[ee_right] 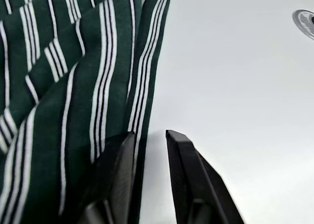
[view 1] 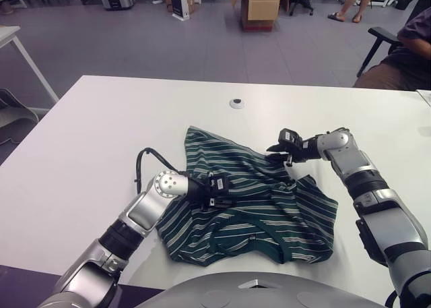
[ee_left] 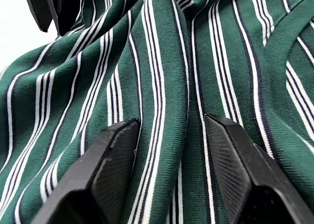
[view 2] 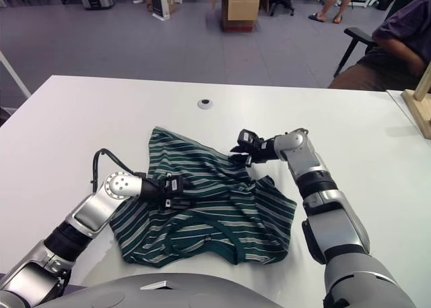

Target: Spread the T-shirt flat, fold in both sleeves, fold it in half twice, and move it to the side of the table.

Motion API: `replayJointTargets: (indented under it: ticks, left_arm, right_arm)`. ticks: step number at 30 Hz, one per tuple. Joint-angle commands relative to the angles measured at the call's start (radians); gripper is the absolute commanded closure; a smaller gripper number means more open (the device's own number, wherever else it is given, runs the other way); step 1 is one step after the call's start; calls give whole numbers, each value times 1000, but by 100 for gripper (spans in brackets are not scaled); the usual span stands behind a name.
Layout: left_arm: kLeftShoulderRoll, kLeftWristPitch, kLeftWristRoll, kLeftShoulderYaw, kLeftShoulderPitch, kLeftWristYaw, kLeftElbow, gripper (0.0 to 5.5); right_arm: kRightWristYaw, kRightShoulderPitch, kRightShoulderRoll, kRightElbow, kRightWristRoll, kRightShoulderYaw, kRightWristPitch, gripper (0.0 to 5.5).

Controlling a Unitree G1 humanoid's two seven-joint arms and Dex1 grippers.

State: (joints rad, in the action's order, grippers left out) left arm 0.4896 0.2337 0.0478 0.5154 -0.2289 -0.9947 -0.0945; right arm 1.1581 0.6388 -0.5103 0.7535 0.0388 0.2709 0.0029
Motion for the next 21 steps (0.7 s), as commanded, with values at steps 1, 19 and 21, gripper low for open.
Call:
replayJointTargets:
  ticks: [1, 19, 21]
  left_arm:
    - [40, 18, 3, 13, 25, -33, -16, 301]
    - [-28, -19, -11, -62, -120, 47, 21, 301]
    - [-38, -4, -54, -98, -144, 32, 26, 301]
  right_arm:
    - [-40, 34, -7, 46, 80, 41, -73, 431]
    - [-752, 274, 200, 582, 466, 236, -201, 431]
    - [-836, 292, 207, 595, 458, 208, -190, 431]
